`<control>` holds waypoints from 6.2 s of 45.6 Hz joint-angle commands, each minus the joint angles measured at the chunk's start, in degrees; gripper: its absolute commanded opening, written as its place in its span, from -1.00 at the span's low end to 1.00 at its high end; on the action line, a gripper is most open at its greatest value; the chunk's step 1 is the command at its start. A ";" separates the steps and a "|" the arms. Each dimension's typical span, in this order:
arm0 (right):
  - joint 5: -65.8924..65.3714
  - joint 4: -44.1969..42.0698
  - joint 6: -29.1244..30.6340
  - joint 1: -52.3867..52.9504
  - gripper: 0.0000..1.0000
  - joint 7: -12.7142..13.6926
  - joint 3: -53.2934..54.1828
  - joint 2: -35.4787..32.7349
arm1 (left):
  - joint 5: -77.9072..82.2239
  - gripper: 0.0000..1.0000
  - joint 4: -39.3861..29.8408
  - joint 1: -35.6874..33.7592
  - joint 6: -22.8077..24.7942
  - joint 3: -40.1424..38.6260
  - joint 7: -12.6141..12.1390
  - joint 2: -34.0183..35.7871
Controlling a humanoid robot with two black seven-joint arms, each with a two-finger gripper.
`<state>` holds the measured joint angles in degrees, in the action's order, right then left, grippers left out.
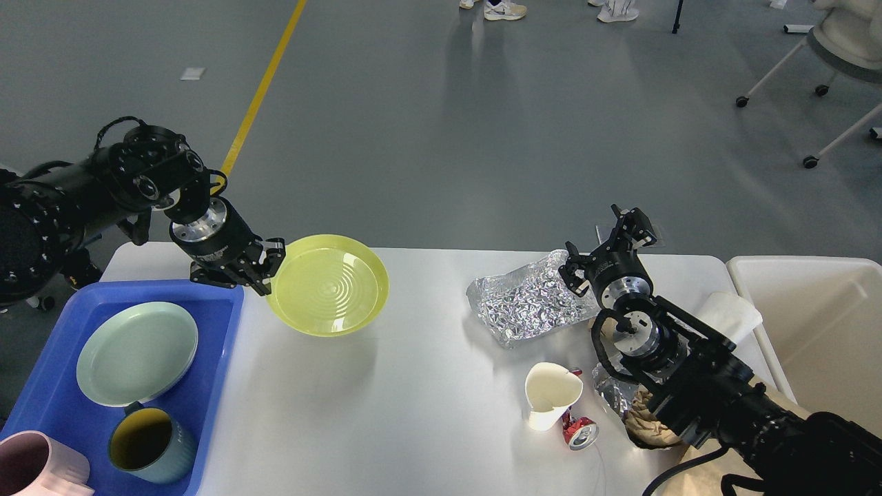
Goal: Tidy desktop
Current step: 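Slide and lift the yellow plate onto the pale green plate in tray, then release the yellow plate and raise the left gripper above the tray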
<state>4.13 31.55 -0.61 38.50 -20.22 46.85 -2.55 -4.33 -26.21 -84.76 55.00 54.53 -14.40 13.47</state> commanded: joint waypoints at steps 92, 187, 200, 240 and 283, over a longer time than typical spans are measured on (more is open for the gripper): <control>0.00 0.00 0.00 0.00 1.00 0.00 0.00 0.00 | -0.15 -1.00 7.22 27.28 -7.01 -21.48 0.60 29.60; 0.00 0.00 0.00 0.00 1.00 0.00 0.00 0.00 | -1.73 0.93 6.08 58.57 -13.52 -122.73 33.73 13.87; 0.00 0.00 0.00 0.00 1.00 0.00 0.00 0.00 | -2.87 0.93 6.17 55.94 -24.58 -122.73 33.65 13.07; 0.00 0.00 0.00 0.00 1.00 0.00 0.00 0.00 | -2.17 0.93 5.82 43.99 -26.61 -120.72 33.65 12.72; 0.00 -0.09 0.00 0.00 1.00 0.00 0.00 0.00 | -2.17 0.93 5.82 48.82 -22.31 -111.57 35.40 4.46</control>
<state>4.13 31.46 -0.61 38.49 -20.22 46.85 -2.55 -6.50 -20.35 -37.17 32.68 -56.76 20.28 18.01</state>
